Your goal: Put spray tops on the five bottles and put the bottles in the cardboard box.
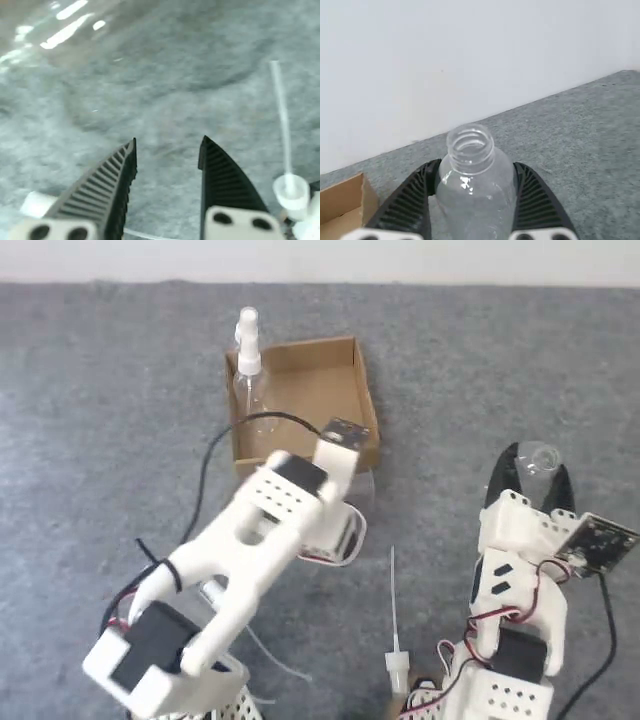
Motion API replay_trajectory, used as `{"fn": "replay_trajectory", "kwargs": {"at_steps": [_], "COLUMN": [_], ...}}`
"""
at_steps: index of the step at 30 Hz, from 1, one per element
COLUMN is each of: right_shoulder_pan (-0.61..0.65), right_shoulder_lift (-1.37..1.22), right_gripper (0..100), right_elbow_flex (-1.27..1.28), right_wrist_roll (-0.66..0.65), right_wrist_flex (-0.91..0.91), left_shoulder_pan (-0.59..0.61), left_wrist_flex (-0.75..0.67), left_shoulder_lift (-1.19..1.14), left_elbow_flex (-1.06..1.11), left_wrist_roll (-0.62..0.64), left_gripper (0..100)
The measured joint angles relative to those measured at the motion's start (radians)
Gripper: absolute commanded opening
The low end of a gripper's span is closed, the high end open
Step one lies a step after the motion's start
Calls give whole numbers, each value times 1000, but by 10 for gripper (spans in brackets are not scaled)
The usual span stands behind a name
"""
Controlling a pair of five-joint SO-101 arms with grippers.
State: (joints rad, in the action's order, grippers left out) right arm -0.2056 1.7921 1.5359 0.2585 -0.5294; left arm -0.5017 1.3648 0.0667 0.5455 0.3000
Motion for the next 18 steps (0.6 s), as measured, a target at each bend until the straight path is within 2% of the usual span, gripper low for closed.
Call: {"fn": "replay_trajectory", "kwargs": {"at_steps": [7,18], "right_shoulder_pan": [-71,-97], "right_shoulder_lift": [0,0], "right_gripper": [14,14], "right_elbow_flex": [0,0], "right_wrist_roll": [2,6], "right_wrist_flex": [34,35], "left_shoulder_pan": [-106,-172], "left_wrist_flex": [-43,-192], "left_shoulder_lift": [0,0], "left_elbow_flex": [0,37], "left_wrist_roll": [68,133], "left_gripper": [194,195]}}
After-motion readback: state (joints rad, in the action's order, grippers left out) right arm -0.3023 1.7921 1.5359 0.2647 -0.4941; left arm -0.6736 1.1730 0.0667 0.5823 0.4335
